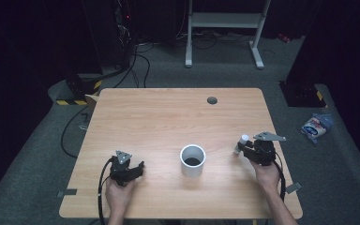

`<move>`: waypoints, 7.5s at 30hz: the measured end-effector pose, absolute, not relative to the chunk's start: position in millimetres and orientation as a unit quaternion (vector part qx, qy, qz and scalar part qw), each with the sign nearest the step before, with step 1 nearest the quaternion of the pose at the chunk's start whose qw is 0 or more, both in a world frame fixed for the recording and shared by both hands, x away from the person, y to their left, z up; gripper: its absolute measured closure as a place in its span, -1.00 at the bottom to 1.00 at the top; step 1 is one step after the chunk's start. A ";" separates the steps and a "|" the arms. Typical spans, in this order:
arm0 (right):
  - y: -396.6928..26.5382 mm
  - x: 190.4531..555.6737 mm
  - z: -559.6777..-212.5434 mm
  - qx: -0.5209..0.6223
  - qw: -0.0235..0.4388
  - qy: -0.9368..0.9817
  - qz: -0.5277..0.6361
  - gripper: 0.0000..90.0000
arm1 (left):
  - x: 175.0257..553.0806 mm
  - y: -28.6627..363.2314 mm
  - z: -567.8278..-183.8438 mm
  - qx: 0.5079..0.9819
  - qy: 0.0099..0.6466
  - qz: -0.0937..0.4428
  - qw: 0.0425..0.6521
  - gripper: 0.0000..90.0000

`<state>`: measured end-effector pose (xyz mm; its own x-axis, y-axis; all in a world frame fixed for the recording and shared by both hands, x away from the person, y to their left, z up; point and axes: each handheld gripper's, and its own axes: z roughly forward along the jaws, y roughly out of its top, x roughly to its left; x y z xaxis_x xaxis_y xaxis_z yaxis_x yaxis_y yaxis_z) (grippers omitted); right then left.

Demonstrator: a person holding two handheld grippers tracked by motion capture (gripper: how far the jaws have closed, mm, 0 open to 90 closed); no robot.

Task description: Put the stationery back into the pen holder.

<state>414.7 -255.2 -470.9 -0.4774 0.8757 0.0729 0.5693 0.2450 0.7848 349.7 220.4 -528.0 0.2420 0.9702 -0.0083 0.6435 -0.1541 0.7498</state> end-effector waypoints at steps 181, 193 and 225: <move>-114.4 387.5 -443.6 0.288 0.108 0.857 0.414 0.34 | 350.4 221.3 -527.9 0.717 0.562 0.249 0.328 -0.34; -121.7 383.9 -436.1 0.288 0.108 0.846 0.436 0.14 | 350.4 220.9 -528.0 0.717 0.562 0.251 0.326 -0.34; -167.8 377.1 -422.5 0.320 0.130 0.815 0.465 0.11 | 350.5 220.5 -528.1 0.718 0.561 0.253 0.325 -0.34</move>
<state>377.1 -167.8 -422.5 -0.7614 0.6426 0.0860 0.4012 0.3629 0.8410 350.5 220.5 -528.1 0.2423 0.9702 -0.0019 0.6412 -0.1587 0.7508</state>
